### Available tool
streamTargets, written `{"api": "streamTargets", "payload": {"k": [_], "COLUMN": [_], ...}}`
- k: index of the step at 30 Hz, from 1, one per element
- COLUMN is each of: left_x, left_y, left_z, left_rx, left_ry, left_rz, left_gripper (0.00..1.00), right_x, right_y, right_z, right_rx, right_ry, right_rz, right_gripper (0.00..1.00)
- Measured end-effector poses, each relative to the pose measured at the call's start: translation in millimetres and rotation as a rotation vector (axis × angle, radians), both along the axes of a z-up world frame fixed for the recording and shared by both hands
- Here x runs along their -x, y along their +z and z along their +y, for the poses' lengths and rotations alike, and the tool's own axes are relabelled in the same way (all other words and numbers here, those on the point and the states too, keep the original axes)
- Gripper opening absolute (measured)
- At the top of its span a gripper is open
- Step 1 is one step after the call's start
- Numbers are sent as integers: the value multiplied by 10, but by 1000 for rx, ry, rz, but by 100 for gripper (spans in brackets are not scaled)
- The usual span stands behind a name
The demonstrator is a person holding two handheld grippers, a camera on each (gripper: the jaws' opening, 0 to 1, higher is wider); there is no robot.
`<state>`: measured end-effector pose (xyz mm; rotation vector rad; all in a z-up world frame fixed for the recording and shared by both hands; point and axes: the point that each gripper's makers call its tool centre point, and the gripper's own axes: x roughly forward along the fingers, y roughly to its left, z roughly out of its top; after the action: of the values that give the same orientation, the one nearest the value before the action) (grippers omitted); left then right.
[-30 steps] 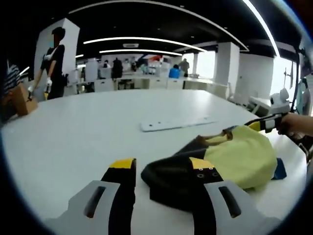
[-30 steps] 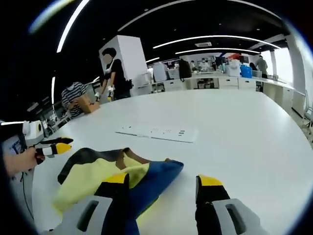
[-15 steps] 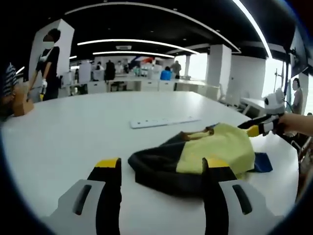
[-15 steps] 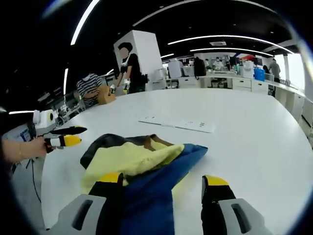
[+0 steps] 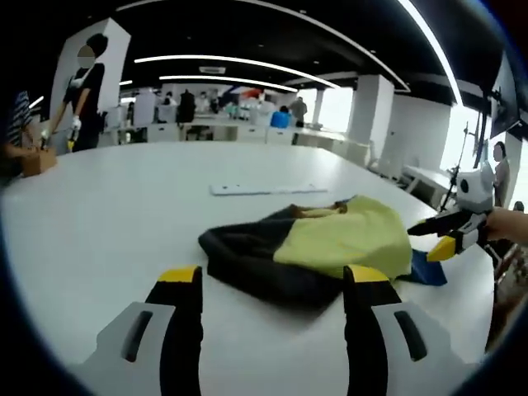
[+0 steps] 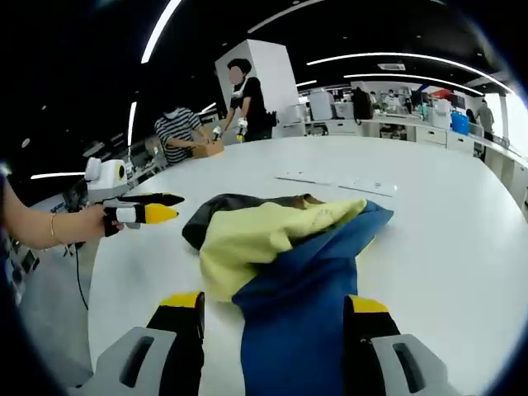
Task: Fold the garment on the visible template until the final outline fits inside the template.
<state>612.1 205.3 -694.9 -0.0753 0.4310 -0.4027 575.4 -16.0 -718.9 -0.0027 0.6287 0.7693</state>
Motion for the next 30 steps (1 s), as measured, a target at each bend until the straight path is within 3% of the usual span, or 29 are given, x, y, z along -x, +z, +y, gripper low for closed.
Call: {"api": "streamTargets", "payload": {"k": [8, 17, 21, 26, 30], "left_x": [16, 50, 30, 16, 5], "left_y": [-164, -312, -394, -461, -475], "left_z": [-70, -147, -174, -215, -266], "left_rx": [-37, -34, -33, -16, -2], "left_ry": [-18, 12, 31, 29, 22], "left_rz": [7, 30, 50, 81, 87], "left_gripper": [55, 46, 44, 39, 34], "right_x": [222, 270, 300, 311, 294], "right_y": [-144, -213, -301, -321, -323], "right_z": [12, -11, -40, -49, -81], "right_rx": [93, 202, 290, 279, 266], "right_ry": [37, 58, 81, 59, 17], "right_rz": [-27, -105, -130, -128, -145], "right_gripper": [53, 34, 27, 13, 10]}}
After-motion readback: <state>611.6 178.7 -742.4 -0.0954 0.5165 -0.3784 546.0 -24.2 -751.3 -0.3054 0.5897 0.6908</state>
